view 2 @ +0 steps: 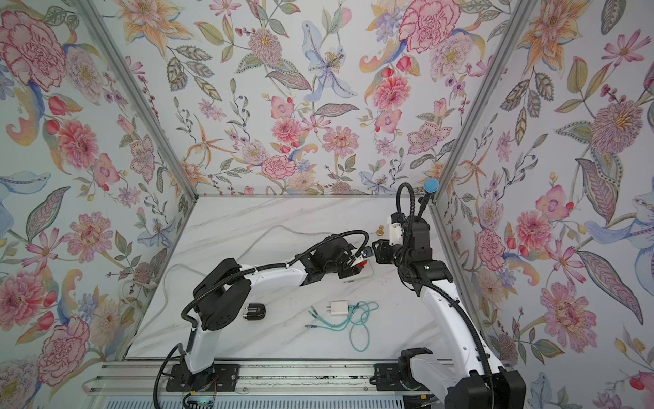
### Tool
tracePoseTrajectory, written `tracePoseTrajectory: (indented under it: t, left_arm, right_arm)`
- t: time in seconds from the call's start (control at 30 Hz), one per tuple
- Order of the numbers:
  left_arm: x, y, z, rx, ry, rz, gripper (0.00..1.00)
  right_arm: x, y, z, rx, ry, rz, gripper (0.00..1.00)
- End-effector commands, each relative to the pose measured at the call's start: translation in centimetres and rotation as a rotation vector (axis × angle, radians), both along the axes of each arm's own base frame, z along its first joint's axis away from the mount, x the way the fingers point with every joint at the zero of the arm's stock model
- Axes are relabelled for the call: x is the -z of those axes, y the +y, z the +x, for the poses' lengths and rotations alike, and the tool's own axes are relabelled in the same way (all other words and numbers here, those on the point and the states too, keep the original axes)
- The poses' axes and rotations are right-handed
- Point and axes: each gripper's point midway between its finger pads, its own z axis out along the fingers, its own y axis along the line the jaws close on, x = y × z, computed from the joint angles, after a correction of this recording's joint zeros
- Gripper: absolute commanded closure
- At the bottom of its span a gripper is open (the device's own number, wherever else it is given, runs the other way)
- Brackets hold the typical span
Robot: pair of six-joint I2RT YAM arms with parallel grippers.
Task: Charge the electric shaver
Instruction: Place the electric shaver at the center of the board.
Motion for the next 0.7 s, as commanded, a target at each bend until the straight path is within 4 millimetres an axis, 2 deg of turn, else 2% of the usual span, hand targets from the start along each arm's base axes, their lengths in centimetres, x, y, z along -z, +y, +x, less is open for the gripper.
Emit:
tracePoseTrajectory:
  t: [0.0, 0.17, 0.5, 0.67]
  left_arm:
    - [0.8, -1.2, 0.5, -0.018, 0.025, 0.027, 1.0]
    - [3.3, -2.1, 0.8, -0.02, 0.051, 0.081, 1.0]
    - [8.4, -1.9, 1.2, -0.023, 0.097, 0.193, 1.0]
    - [8.9, -2.4, 1.5, -0.017, 0.116, 0.207, 1.0]
  right_arm:
    - [1.0, -0.7, 0.5, 0.029, 0.013, -0.004, 0.66]
    - [1.8, -1.4, 0.7, 0.048, 0.027, 0.002, 0.66]
    - [2.9, -2.2, 0.5, 0.066, 0.046, 0.015, 0.66]
    - [3.1, -2.4, 0.3, 0.07, 0.046, 0.023, 0.66]
